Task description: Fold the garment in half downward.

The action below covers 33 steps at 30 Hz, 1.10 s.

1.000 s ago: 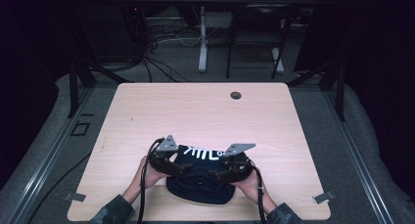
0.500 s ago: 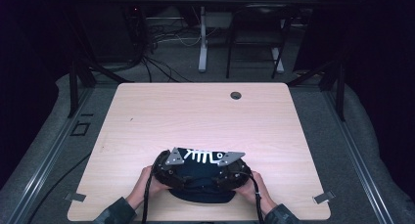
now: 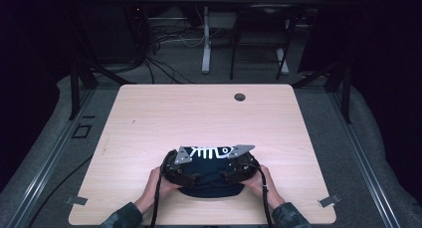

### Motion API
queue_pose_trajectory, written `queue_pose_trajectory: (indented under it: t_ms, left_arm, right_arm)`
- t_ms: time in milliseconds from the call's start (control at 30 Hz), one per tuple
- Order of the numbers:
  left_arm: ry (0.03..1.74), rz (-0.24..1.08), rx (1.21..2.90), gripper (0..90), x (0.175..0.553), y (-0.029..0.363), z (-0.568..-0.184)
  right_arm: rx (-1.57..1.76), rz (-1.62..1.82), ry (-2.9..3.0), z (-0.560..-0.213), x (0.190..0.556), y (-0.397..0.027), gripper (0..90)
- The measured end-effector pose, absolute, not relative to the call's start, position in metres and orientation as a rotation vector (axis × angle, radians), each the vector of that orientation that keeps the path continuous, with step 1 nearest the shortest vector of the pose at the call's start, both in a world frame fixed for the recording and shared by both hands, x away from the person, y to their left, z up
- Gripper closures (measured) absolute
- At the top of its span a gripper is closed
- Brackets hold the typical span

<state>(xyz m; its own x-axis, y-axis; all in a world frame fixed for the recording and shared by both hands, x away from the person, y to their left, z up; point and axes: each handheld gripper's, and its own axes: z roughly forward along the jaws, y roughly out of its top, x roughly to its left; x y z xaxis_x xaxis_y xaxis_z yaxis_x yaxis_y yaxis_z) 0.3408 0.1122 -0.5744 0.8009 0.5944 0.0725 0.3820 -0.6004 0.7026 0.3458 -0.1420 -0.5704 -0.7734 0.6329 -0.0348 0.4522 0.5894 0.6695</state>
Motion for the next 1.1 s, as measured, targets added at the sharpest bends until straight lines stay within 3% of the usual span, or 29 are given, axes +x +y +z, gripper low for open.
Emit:
queue_pose_trajectory:
  t_ms: [167,600,1100]
  left_arm:
    - [0.719,0.377,2.273,16.0,0.344,0.114,-0.575]
    - [0.753,0.387,2.268,15.7,0.338,0.113,-0.576]
    - [0.778,0.386,2.261,15.4,0.363,0.106,-0.576]
  right_arm:
    - [0.923,0.934,2.55,-0.571,0.35,-0.144,14.2]
    - [0.945,0.924,2.548,-0.561,0.34,-0.145,14.1]
    - [1.015,0.917,2.5,-0.573,0.362,-0.147,13.1]
